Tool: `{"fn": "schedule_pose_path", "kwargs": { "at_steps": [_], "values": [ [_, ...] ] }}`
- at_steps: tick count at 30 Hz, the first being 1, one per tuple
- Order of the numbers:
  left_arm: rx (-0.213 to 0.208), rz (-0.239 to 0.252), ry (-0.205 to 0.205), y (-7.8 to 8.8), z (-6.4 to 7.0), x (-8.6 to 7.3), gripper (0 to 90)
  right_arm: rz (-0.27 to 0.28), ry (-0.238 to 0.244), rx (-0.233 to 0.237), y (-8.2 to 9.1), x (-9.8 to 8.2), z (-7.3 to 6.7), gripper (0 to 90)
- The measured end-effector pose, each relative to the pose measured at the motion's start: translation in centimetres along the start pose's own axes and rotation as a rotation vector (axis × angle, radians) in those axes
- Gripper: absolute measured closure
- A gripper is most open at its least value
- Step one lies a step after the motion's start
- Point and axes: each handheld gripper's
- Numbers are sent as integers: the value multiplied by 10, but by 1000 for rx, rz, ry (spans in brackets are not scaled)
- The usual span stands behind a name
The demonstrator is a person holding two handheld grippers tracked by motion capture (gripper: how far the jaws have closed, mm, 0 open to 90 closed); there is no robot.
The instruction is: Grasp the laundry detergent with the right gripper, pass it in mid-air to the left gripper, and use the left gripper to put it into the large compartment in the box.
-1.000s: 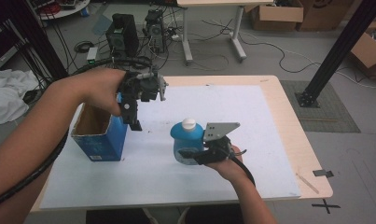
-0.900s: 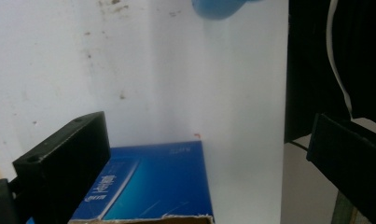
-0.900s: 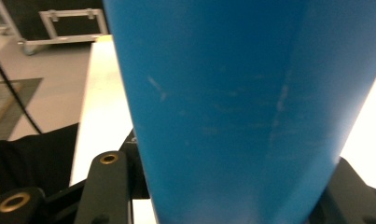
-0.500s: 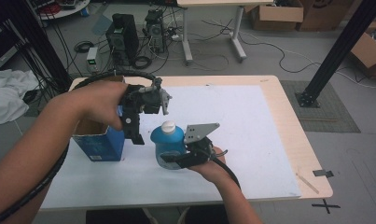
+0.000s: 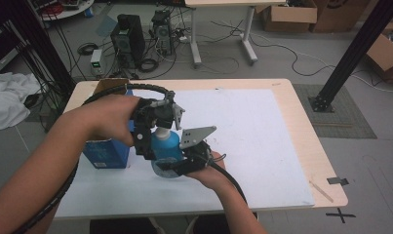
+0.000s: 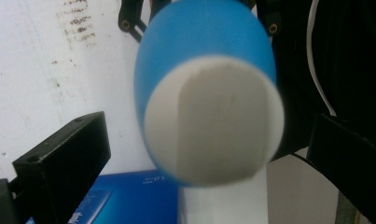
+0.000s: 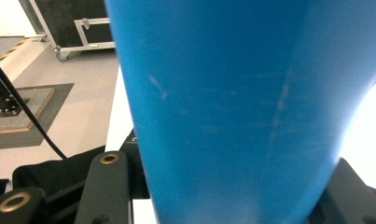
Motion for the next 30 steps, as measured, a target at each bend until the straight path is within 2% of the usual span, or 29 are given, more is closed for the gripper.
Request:
{"fn": "schedule_pose_path", "kwargs": {
  "at_steps": [11,19,22,26,30],
  "values": [
    [3,-25,10,-9,2,3,3,-8,48,3,-8,13,-2,467],
    [10,-42,3,-12,2,7,14,-3,33,18,-8,13,-2,467],
    [13,-38,5,-13,2,9,33,1,37,11,-7,13,-1,467],
    [10,-38,3,-13,2,10,103,6,27,12,-6,11,-1,467],
    [13,-41,10,-12,2,10,116,7,28,13,-6,11,0,467]
  ]
}}
Point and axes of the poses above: each handheld gripper's, and its own axes: y roughly backward along the jaws, x roughly out of its top, z roughly to its right, and after that the axes turned 13 degrees about -z, right-handed
